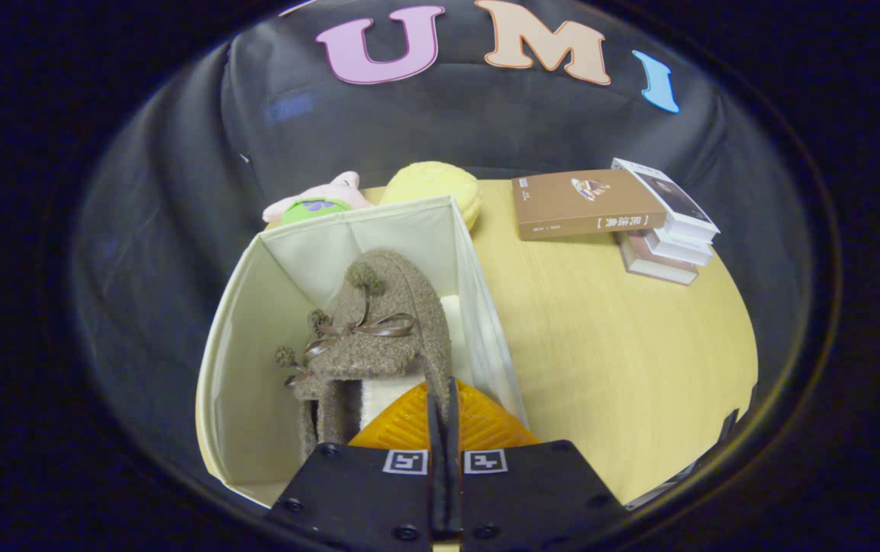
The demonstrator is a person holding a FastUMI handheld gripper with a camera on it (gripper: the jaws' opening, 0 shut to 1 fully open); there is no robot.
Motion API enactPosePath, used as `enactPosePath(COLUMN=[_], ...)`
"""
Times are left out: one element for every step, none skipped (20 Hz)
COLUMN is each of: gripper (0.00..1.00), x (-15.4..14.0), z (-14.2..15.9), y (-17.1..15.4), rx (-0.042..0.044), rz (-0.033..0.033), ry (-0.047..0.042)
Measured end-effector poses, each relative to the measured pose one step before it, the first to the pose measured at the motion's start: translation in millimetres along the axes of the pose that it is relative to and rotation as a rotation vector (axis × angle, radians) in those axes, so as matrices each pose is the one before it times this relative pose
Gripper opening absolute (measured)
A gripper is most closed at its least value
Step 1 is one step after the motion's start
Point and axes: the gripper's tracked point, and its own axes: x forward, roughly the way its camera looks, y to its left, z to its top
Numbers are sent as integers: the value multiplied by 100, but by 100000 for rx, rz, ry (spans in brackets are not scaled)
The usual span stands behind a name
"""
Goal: Open the storage box then place both shoes into the box .Put the left shoe in first, then the right shoe, with the right side of both shoes facing outward in a uniform manner.
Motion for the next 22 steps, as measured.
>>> enactPosePath(gripper=[3, 5, 7, 15, 24, 32, 41, 49, 58, 66, 74, 83, 91, 100, 100, 100, 100, 99, 99, 99, 99, 99], x=[137, 79, -10, -385, 110, -312, -480, -8, -440, -600, -798, -929, -1148, -1277, -1408, -1505, -1076, -1678, -1629, -1466, -1510, -1468], z=[160, 107, 109, -14, 170, 190, 88, 358, 433, 604, 839, 864, 1219, 1169, 1230, 1219, 1543, 1410, 1460, 1244, 1374, 1026], y=[-193, 174, -4, 273, 294, -71, 375, 392, 391, 405, 167, 80, -148, -192, -469, -799, -997, -1160, -1239, -1317, -1396, -1589], rx=[594, -536, -779, 388, 412, 22, 325, -233, -1019, -1944, -2921, -2499, -2235, -1075, -591, -427, -391, -328, -329, -177, 70, -20], rz=[-1288, 90, 655, 1196, 468, 319, 1379, 1511, 1200, 1660, 1407, 852, 1126, 1360, 956, 302, -452, -471, -830, -917, -1391, -2018], ry=[-428, -253, 42, -588, -792, -788, -452, -1355, -2083, -2705, -3851, -4115, -5080, -5311, -5168, -5418, -5526, -5491, -5308, -5118, -5199, -4441])
